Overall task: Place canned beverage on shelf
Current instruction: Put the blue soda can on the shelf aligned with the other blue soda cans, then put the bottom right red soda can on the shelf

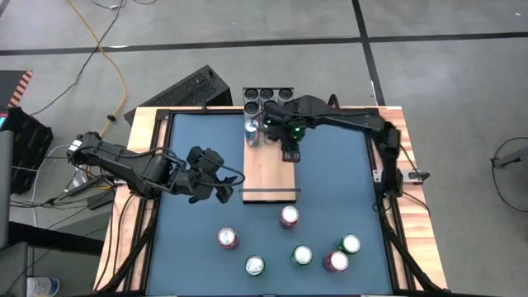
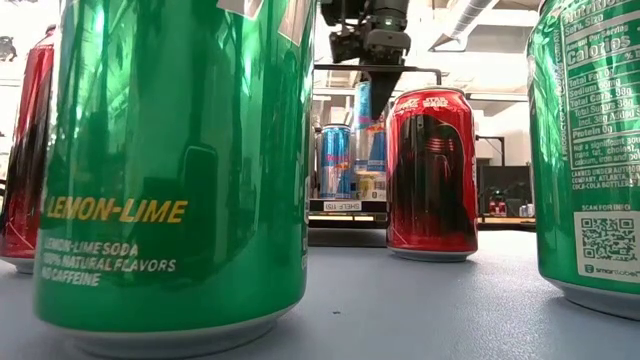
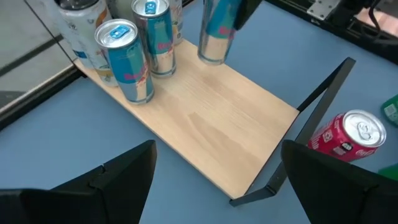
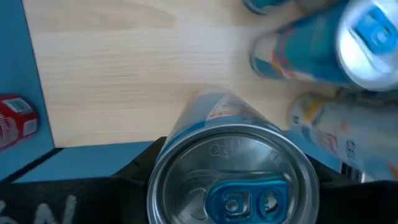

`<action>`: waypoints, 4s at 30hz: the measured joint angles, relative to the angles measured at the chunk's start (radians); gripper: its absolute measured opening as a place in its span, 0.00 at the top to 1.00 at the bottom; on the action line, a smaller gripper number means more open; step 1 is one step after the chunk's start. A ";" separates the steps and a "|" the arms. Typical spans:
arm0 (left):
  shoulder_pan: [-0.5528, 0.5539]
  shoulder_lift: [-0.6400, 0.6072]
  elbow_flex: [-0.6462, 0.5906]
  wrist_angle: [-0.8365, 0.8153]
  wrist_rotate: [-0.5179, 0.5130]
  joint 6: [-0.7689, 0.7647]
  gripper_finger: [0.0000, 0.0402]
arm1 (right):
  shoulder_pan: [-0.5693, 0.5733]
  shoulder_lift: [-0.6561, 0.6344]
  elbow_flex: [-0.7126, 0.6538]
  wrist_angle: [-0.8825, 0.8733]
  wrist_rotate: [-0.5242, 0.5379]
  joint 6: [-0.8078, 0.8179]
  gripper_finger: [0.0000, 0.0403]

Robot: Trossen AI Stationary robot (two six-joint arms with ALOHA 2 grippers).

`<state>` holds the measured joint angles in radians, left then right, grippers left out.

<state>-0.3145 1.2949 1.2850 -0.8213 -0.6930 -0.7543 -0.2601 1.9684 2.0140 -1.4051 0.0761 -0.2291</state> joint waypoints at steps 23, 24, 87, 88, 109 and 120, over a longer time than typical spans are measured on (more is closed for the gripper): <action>0.053 0.000 0.000 0.009 -0.030 -0.067 0.18 | -0.138 -0.113 -0.303 0.280 -0.007 -0.279 0.46; 0.053 0.000 0.000 0.008 -0.030 -0.067 0.18 | -0.142 -0.115 -0.302 0.279 -0.016 -0.285 0.46; 0.056 0.000 0.000 0.004 -0.049 -0.044 0.18 | -0.132 -0.064 -0.236 0.294 0.085 -0.326 0.16; 0.056 0.000 0.000 0.004 -0.051 -0.044 0.18 | -0.132 -0.064 -0.225 0.294 0.084 -0.326 0.16; 0.056 0.000 0.000 0.004 -0.056 0.014 0.18 | -0.094 -0.066 0.206 0.093 0.133 -0.255 0.20; 0.056 0.000 0.000 0.039 -0.061 0.046 0.18 | -0.026 -0.117 0.228 -0.074 -0.228 -0.099 0.29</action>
<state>-0.2588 1.2948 1.2850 -0.7823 -0.7536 -0.7088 -0.2862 1.8516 2.2416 -1.4791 -0.1524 -0.3283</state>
